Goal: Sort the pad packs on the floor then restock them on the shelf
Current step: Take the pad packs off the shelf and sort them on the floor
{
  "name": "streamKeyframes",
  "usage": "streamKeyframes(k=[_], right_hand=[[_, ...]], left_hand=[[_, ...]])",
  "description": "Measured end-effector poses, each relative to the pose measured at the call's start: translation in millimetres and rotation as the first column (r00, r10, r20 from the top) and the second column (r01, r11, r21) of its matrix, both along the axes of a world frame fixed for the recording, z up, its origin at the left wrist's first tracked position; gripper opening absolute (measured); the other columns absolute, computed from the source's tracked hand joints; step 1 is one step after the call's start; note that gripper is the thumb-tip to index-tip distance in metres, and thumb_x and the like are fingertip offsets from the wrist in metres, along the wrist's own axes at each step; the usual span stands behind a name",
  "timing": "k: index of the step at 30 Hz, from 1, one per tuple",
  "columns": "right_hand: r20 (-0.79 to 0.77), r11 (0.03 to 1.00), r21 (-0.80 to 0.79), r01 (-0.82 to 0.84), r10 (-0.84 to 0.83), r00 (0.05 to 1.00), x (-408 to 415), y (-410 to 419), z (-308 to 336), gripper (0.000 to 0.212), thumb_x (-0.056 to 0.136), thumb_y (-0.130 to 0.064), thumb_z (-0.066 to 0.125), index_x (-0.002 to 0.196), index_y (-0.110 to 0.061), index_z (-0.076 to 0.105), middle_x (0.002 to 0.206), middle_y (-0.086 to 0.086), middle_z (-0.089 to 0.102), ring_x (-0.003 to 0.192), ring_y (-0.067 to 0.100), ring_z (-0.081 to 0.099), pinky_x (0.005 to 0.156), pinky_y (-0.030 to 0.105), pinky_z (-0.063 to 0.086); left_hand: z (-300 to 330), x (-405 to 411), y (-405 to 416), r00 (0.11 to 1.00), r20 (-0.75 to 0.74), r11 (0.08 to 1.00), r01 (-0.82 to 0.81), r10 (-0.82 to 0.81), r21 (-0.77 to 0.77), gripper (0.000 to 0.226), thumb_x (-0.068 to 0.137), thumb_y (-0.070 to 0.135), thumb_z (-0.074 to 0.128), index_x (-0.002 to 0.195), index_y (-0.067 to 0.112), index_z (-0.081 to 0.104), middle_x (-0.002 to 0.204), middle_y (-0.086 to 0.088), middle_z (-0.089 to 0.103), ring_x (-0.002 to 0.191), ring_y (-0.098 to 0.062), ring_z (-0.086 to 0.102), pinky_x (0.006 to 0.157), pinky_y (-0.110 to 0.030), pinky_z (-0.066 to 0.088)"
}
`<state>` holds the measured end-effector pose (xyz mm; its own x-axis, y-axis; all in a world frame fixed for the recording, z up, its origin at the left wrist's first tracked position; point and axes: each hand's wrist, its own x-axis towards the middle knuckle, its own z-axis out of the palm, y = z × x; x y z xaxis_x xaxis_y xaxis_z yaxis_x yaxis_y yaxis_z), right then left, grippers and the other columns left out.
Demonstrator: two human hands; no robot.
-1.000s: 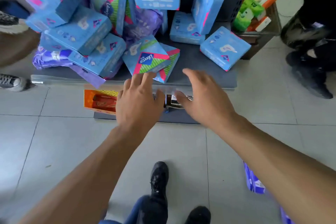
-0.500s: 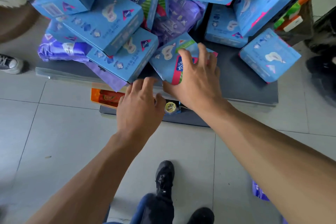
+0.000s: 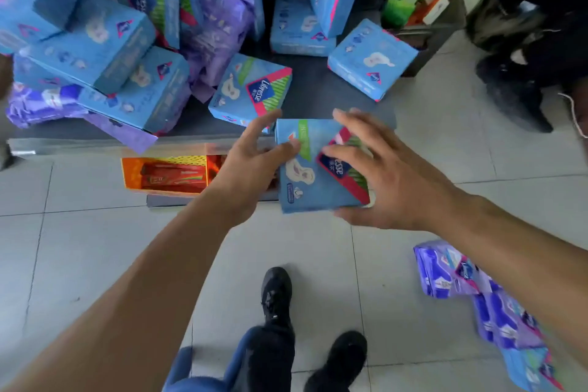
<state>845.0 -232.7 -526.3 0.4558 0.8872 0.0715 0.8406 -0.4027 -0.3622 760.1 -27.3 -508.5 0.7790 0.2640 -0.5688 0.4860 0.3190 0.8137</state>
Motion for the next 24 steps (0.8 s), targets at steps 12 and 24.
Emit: streamKeyframes(k=[12,24], right_hand=[[-0.938,0.166,-0.081,0.983,-0.346,-0.019,-84.4,-194.1,-4.9,0.044,0.094,-0.020,0.061,0.131,-0.032,0.041,0.107,-0.001,0.067,0.088,0.013,0.066,0.063,0.026,0.051],[-0.885,-0.318,-0.313,0.895,-0.243,-0.396,-165.6,-364.0,-77.2,0.035,0.093,-0.021,0.064,0.123,-0.037,0.057,0.104,-0.009,0.065,0.098,0.011,0.065,0.072,0.026,0.048]], left_hand=[[-7.3,-0.2,-248.2,0.963,0.001,0.962,0.270,-0.270,-0.038,0.039,0.089,0.007,0.065,0.104,0.036,0.044,0.100,-0.002,0.068,0.081,-0.015,0.067,0.074,-0.036,0.055],[-94.7,18.1,-404.6,0.521,-0.185,0.502,0.853,-0.833,0.143,0.049,0.086,0.024,0.071,0.126,0.042,0.047,0.110,0.001,0.067,0.100,-0.012,0.064,0.081,-0.037,0.055]])
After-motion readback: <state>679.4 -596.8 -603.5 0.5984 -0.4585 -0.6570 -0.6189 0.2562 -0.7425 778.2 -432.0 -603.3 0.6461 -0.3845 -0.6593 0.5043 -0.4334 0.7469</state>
